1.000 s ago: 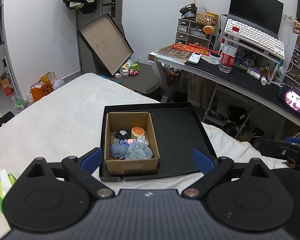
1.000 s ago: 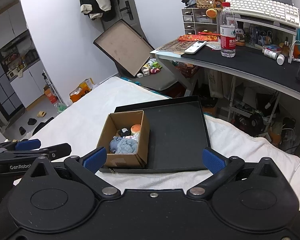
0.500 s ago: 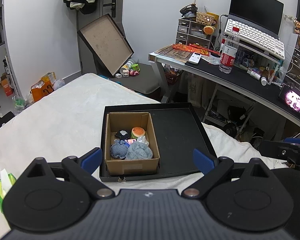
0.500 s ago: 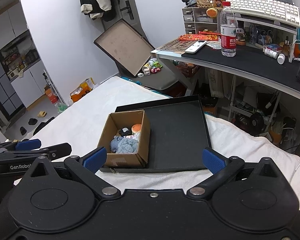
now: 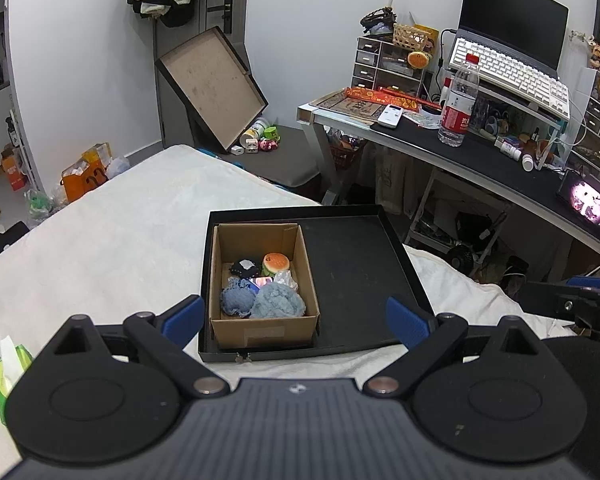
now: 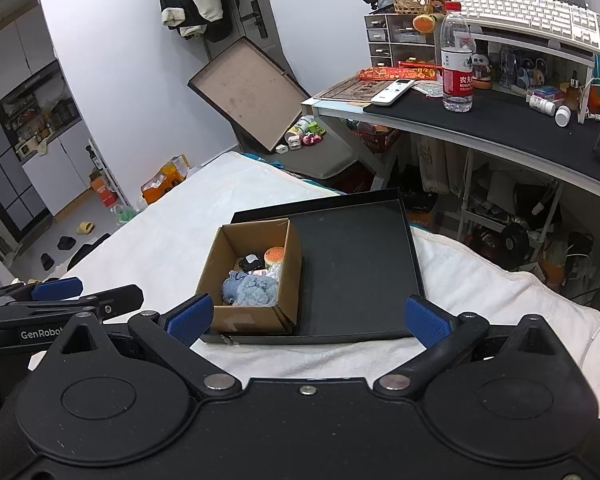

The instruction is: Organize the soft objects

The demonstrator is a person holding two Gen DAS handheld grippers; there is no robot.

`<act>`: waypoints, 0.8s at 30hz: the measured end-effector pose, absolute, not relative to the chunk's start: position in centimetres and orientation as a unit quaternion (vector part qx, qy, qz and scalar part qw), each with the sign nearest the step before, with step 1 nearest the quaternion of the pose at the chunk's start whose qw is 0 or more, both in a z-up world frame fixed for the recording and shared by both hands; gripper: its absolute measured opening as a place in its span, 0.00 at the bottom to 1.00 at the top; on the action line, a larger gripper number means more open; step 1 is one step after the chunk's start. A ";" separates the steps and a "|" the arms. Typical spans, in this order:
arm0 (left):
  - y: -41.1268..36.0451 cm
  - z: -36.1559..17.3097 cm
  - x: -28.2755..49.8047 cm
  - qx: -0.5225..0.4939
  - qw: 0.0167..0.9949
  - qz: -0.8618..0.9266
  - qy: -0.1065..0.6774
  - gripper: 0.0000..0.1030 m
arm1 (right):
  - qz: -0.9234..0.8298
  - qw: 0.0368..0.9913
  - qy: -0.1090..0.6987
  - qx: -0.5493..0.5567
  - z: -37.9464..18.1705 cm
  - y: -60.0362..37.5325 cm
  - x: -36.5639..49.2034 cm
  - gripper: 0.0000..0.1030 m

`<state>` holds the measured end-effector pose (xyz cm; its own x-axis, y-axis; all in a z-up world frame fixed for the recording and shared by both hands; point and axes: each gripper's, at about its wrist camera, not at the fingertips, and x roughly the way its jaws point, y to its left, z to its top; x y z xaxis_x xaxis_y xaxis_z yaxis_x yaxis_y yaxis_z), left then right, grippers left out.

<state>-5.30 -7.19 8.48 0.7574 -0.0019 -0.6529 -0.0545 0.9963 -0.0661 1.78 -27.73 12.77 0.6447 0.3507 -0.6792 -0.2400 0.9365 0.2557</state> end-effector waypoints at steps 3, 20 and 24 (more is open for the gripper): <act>-7.2 8.5 -5.3 -0.038 0.937 0.015 0.347 0.94 | 0.163 0.905 0.386 0.069 12.7 -27.7 1.6 1.00; -7.2 8.5 -5.4 -0.038 0.937 0.015 0.347 0.94 | 0.165 0.904 0.388 0.068 12.7 -27.7 1.7 1.00; -7.3 8.5 -5.4 -0.038 0.937 0.015 0.347 0.94 | 0.166 0.905 0.386 0.068 12.7 -27.7 1.6 1.00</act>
